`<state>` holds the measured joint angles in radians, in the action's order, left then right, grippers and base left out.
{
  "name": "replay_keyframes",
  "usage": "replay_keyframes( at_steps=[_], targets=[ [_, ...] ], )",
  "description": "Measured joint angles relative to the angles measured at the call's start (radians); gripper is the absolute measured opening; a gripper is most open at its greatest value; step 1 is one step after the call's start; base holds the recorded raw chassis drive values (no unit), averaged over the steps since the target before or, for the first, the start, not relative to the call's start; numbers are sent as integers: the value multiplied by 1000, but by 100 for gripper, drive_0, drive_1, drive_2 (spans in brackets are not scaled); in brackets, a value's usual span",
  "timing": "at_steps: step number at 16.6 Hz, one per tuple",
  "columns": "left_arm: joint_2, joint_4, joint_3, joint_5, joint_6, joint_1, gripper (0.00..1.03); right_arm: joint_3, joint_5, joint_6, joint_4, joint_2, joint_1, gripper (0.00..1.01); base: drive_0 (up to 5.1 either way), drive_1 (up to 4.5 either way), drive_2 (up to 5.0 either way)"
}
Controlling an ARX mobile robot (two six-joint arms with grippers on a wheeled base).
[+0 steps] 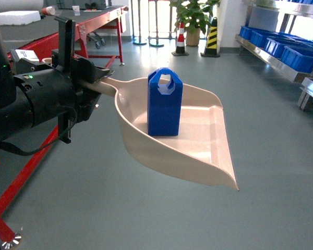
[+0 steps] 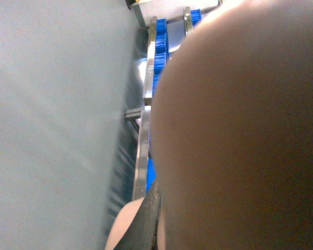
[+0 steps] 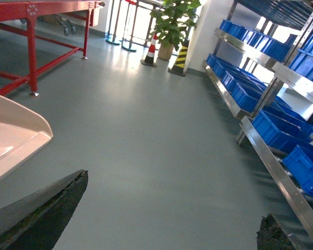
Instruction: Place part in tray to right shelf
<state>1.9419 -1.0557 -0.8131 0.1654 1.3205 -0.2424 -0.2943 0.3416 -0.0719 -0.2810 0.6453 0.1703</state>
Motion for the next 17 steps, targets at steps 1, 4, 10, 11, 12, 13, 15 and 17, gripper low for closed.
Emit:
replay_keyframes(
  at_steps=[1, 4, 10, 11, 12, 13, 15, 17],
  targets=[
    [0, -3, 0, 0, 0, 0, 16, 0, 0, 0, -2, 0, 0, 98, 10, 444, -423],
    [0, -4, 0, 0, 0, 0, 16, 0, 0, 0, -4, -1, 0, 98, 5, 438, -427],
    [0, -1, 0, 0, 0, 1, 15, 1, -2, 0, -2, -1, 1, 98, 0, 429, -429],
    [0, -1, 0, -1, 0, 1, 15, 2, 0, 0, 5, 3, -1, 98, -4, 423, -431],
    [0, -5, 0, 3, 0, 1, 15, 2, -2, 0, -3, 0, 0, 98, -4, 423, -431],
    [0, 0, 0, -1, 0, 1, 15, 2, -3, 0, -1, 0, 1, 98, -4, 423, -431],
    [0, -3, 0, 0, 0, 1, 15, 2, -1, 0, 2, 1, 0, 98, -4, 423, -431],
    [0, 0, 0, 0, 0, 1, 15, 2, -2, 0, -1, -1, 0, 98, -2, 425, -430]
  ],
)
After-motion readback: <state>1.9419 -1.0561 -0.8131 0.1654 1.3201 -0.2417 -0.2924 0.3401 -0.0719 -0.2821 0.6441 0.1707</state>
